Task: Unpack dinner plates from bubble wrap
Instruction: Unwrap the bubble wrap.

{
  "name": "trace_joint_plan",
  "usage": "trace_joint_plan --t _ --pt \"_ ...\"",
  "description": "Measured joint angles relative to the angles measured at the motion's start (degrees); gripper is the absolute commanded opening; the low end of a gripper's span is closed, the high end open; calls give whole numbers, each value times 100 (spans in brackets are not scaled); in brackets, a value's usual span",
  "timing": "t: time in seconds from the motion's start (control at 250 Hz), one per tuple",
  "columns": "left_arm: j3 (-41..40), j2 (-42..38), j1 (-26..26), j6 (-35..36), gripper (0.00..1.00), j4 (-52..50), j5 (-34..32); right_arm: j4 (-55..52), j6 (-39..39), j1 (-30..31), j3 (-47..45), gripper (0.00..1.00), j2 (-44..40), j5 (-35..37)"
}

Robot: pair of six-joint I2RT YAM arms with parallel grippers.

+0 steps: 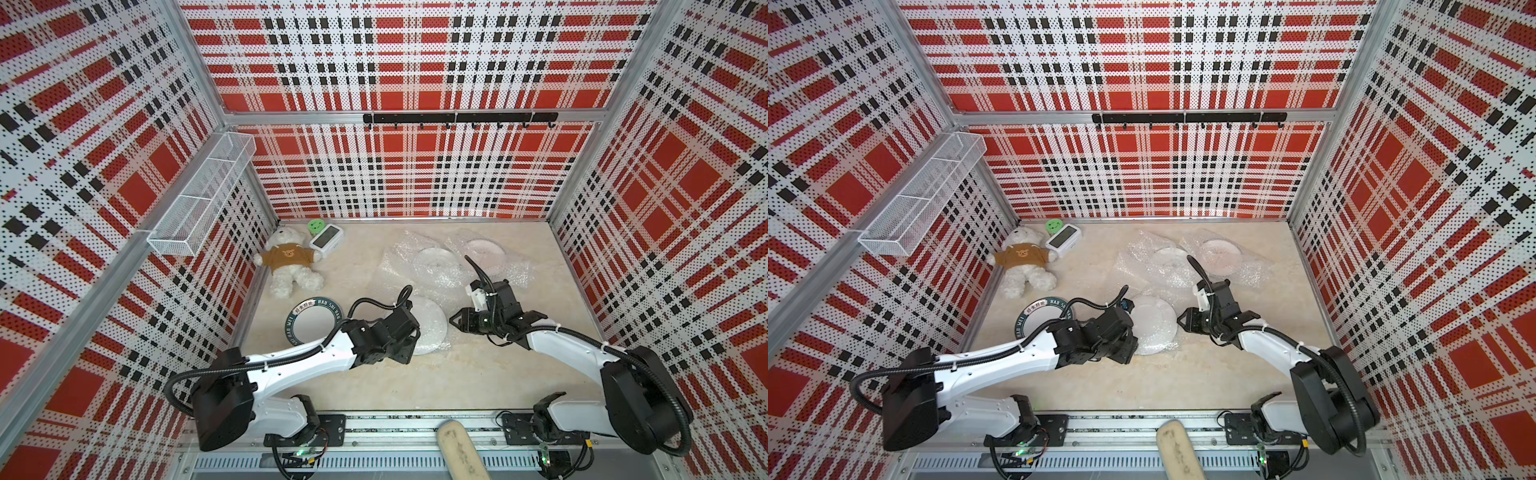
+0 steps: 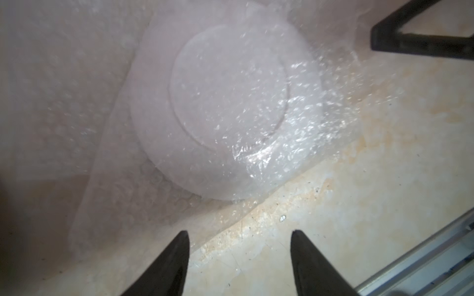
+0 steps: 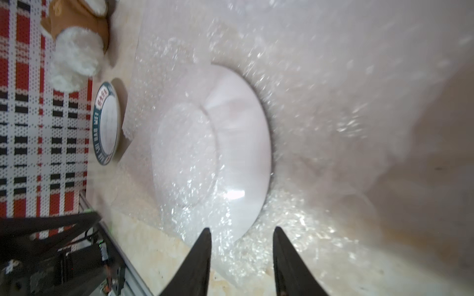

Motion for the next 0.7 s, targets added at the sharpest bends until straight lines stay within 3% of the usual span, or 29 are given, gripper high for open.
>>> trace_joint_plan --t 0.16,0.296,0.4,0.7 --pt "-686 9 485 -260 53 321 538 232 142 232 -140 53 101 -258" --pt "-1029 -44 732 -358 52 461 855 313 264 372 -306 52 107 -385" --pt "-1027 37 741 -354 51 586 1012 313 374 411 -420 52 122 -385" --pt "-914 549 501 -332 51 874 1134 304 730 422 -999 62 -343 -511"
